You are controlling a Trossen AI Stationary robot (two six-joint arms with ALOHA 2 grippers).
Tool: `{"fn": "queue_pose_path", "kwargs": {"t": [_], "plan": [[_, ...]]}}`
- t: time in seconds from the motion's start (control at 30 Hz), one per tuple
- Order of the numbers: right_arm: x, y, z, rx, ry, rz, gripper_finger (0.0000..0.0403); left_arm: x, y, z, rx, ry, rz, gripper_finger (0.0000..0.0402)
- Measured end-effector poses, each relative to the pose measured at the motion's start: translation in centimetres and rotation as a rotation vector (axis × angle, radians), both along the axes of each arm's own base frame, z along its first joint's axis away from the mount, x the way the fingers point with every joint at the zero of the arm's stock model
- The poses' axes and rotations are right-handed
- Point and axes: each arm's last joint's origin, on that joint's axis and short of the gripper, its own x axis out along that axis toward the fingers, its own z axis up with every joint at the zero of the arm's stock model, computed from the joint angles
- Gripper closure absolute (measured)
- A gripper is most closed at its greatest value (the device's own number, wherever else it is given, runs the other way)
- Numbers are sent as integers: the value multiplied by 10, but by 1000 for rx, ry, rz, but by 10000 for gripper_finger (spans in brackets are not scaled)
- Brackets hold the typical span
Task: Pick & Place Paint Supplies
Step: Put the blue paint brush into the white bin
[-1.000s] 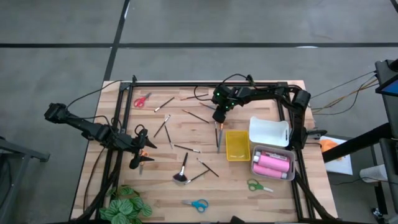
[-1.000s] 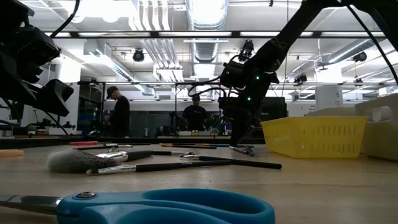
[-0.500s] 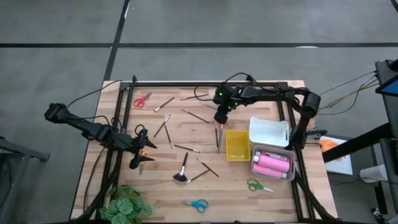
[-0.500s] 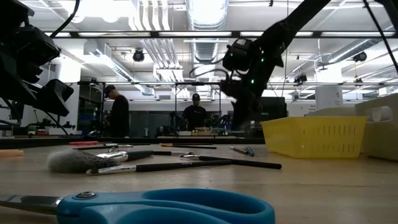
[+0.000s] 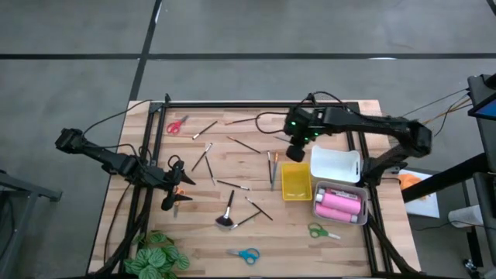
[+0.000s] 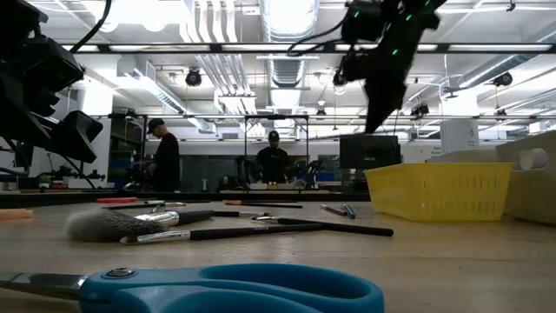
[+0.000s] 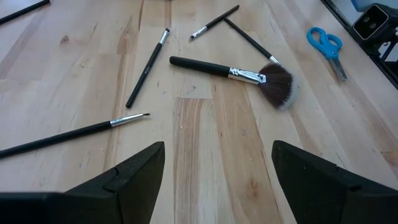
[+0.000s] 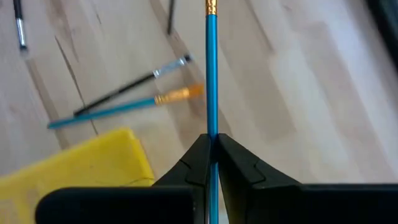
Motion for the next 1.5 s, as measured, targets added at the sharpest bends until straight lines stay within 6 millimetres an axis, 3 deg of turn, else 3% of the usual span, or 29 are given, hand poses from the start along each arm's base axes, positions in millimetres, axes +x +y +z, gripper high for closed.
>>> {"fn": "queue_pose_path", "kwargs": {"t": [0.3, 0.6, 0.77, 1.0, 1.5], "plan": [[-63, 42, 46, 1, 31, -70, 384, 0, 0, -1, 3, 8, 0, 101], [-114, 68, 55, 31, 159, -206, 384, -1, 0, -2, 8, 21, 0, 101], [-125, 76, 43, 42, 201, -220, 384, -1, 0, -2, 8, 20, 0, 101], [-133, 80, 13, 36, 332, -224, 384, -1, 0, -2, 8, 20, 0, 101], [-129, 80, -44, 65, 358, -238, 384, -1, 0, -2, 8, 20, 0, 101]]}}
